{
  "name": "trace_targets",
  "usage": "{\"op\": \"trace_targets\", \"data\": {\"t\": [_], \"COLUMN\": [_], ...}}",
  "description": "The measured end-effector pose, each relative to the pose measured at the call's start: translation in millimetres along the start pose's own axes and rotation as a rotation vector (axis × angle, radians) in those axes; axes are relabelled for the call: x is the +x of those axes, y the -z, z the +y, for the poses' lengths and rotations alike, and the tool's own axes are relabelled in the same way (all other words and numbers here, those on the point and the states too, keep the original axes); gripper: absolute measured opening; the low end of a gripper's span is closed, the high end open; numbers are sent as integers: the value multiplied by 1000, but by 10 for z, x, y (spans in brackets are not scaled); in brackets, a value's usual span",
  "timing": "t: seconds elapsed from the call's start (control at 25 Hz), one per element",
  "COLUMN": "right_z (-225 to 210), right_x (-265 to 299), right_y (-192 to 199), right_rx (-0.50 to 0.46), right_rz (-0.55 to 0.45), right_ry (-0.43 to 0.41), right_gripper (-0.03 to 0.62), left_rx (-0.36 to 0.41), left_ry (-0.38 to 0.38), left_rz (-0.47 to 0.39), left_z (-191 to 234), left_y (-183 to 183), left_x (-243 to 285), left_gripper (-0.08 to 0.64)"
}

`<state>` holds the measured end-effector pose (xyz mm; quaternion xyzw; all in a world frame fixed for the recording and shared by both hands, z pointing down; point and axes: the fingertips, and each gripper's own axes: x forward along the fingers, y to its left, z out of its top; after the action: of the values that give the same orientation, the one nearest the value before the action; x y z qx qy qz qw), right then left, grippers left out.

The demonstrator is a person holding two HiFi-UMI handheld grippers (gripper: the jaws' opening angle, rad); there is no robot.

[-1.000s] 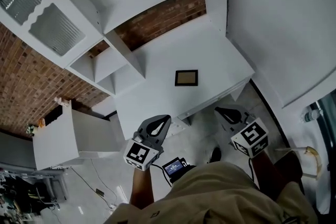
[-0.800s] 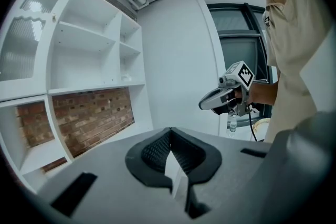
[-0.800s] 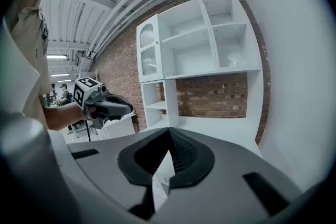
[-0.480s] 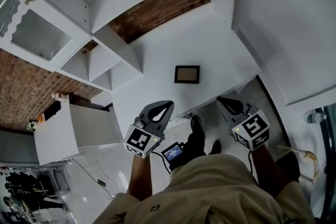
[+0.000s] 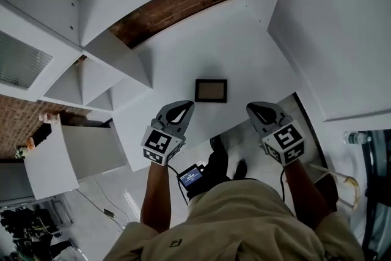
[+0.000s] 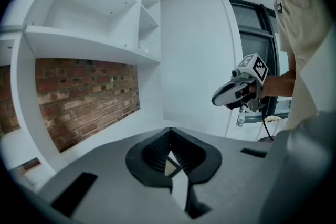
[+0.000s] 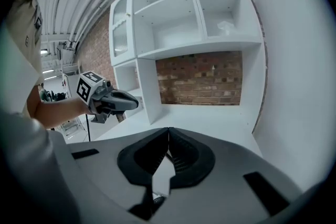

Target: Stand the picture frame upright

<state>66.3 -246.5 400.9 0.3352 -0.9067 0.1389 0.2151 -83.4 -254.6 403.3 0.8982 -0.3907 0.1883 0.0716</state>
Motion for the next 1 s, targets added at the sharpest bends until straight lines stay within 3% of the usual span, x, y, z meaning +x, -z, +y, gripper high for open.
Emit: {"op": "trace_targets", "data": {"t": [0.12,0.56,0.68,1.0], "right_z": [-170,-540,-650,-812], "right_x": [456,1677,1944,2446], "right_y": [56,852,1098,1603], "right_rx": [11,133,167,270], "right_rz": [35,229,284,397], "right_ry": [-4,-23,-14,1], "right_gripper": [5,6,76,125], "left_rx": [0,-130,-167,-262], "left_ry": [-3,62,77,74], "left_rz": [51,225,266,367], "left_z": [310,807,945,1117], "left_y": [246,1418,1736,2326], "left_x": [232,1032,1234,1600], "left_gripper": [7,8,8,9]}}
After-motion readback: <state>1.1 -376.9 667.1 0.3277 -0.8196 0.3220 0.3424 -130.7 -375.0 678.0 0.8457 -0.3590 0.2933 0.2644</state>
